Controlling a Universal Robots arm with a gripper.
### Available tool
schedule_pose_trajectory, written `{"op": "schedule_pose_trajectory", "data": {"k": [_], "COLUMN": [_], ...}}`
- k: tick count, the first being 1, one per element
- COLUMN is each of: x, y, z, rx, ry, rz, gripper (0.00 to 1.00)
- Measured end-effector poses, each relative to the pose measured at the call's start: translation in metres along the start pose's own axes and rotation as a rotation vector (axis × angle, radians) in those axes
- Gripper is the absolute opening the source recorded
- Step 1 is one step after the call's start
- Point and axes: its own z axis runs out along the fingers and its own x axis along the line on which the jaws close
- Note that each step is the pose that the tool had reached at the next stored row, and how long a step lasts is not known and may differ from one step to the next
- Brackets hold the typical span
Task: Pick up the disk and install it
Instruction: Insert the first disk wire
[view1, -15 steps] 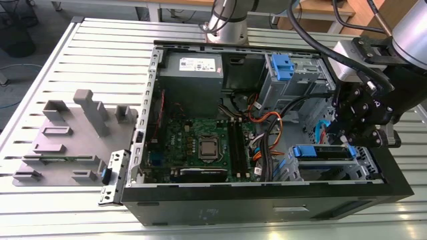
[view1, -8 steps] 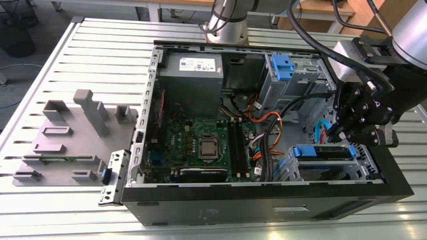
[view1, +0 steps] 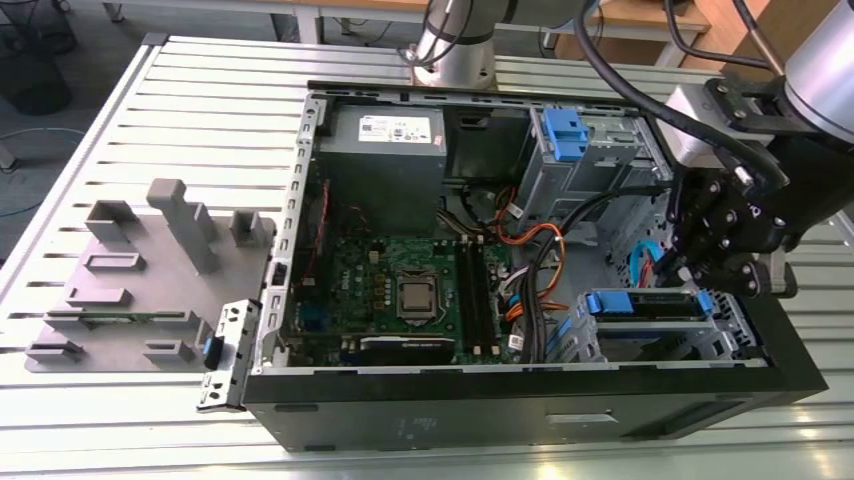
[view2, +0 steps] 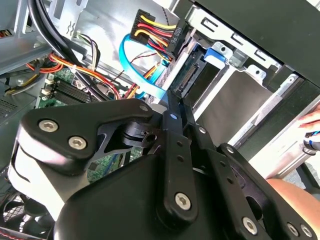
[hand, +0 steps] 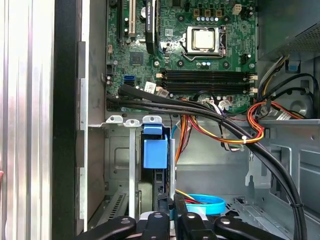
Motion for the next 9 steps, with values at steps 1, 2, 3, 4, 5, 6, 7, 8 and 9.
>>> {"op": "schedule_pose_trajectory", "data": {"k": [1,2,3,4,5,6,7,8,9], "x": [0.0011,0.0021,0.0028,0.0031,0.0032,0.0033,0.0033,0.0033,0.0034], "y": [0.0,-0.0001,-0.0001,-0.0001,-0.0001,-0.0001,-0.0002,-0.0002,-0.0002], "z": [0.0003,0.0007,0.0017,0.0032,0.0046,0.0053,0.006,0.007,0.0078], "rx": [0.0,0.0,0.0,0.0,0.0,0.0,0.0,-0.0001,0.0], "ry": [0.0,0.0001,-0.0001,-0.0002,-0.0001,0.0002,0.0001,0.0,0.0], "rz": [0.0,0.0,0.0,0.0,0.0,0.0,-0.001,-0.001,-0.001], "gripper": [0.16,0.16,0.16,0.16,0.16,0.16,0.16,0.16,0.16]}}
